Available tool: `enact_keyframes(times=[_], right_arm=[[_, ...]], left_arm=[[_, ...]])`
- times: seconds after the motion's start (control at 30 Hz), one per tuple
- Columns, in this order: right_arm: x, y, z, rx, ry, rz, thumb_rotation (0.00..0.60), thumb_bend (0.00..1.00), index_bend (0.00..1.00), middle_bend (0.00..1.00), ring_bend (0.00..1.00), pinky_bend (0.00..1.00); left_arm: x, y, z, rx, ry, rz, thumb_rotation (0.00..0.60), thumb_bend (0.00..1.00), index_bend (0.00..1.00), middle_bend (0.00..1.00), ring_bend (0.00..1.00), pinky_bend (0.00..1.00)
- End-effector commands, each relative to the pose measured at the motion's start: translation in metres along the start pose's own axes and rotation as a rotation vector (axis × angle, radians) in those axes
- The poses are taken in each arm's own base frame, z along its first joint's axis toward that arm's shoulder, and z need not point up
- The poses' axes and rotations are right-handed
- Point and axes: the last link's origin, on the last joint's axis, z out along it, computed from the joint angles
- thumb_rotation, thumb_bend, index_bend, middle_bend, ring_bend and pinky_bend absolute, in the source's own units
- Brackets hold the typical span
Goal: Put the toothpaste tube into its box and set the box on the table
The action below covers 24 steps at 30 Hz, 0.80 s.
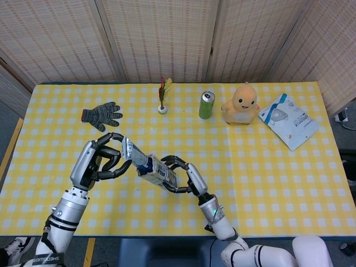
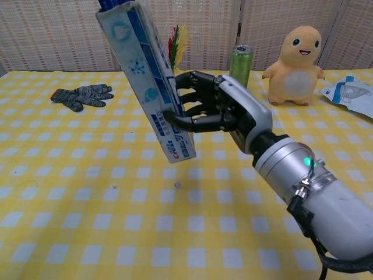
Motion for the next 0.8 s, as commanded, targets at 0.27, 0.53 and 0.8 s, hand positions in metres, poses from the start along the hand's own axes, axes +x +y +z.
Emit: enact_keyframes(times=[0.27,0.53,0.8], right_arm=[[0.000,-0.011,0.000,0.027,0.000,0.010,0.600,0.31,0.41,0.30,0.32,0.39],[0.001,-0.013,-0.003,0.025,-0.005,0.009,0.600,0.31,0.41,0.30,0.31,0.39],[0.002,-0.013,-0.005,0.019,-0.006,0.016,0.600,0.31,0.41,0.30,0.31,0.39]], left_arm=[[-0.008,-0.010,-0.005,0.031,-0.006,0.017,0.600,0.40,0.78,1.00,1.00,1.00],[-0.017,-0.011,-0.006,0.018,-0.018,0.030,0.600,0.30,0.14,1.00,1.00,1.00],[-0.017,-0.012,-0.005,0.035,-0.035,0.032,0.600,0.24,0.00,1.00,1.00,1.00]])
